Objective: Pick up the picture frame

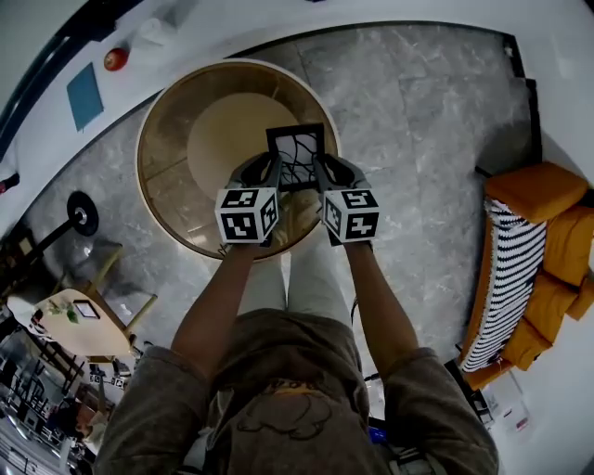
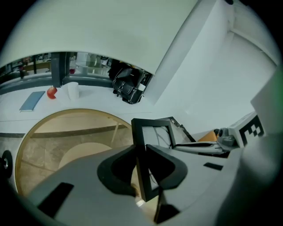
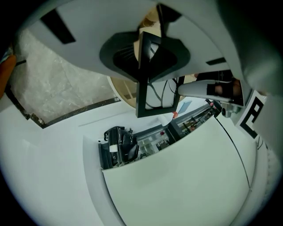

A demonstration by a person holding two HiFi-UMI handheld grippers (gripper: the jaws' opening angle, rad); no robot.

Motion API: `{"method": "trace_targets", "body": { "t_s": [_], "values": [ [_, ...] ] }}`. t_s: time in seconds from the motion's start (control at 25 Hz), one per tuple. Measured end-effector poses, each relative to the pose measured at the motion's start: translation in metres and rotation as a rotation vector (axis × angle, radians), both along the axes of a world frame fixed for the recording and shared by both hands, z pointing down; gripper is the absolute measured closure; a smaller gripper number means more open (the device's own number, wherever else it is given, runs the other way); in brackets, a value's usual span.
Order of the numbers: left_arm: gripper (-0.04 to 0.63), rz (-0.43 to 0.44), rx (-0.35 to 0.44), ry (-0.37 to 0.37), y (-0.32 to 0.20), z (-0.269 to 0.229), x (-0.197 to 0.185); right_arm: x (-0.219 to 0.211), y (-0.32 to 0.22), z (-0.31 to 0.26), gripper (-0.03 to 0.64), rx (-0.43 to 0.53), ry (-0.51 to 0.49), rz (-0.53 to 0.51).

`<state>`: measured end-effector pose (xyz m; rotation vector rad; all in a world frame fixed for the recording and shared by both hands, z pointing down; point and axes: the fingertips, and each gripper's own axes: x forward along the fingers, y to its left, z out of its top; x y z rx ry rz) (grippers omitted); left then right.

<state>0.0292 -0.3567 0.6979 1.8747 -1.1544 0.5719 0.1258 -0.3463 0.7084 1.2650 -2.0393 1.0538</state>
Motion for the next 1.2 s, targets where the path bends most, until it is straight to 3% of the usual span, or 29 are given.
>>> {"method": "trace_targets", "body": {
  "t_s": [0.68,1.2],
  "values": [
    [0.514,0.092,0.227,0.018,-0.006,-0.204,0.018,0.018,-0.005,-0.201,0.531,0.202,-0.016,0.116],
    [0.514,0.127,0.427,-0.014,0.007,-0.313,0.014,0.014,0.007,-0.306,0.531,0.370,-0.033,0.151]
  ]
}}
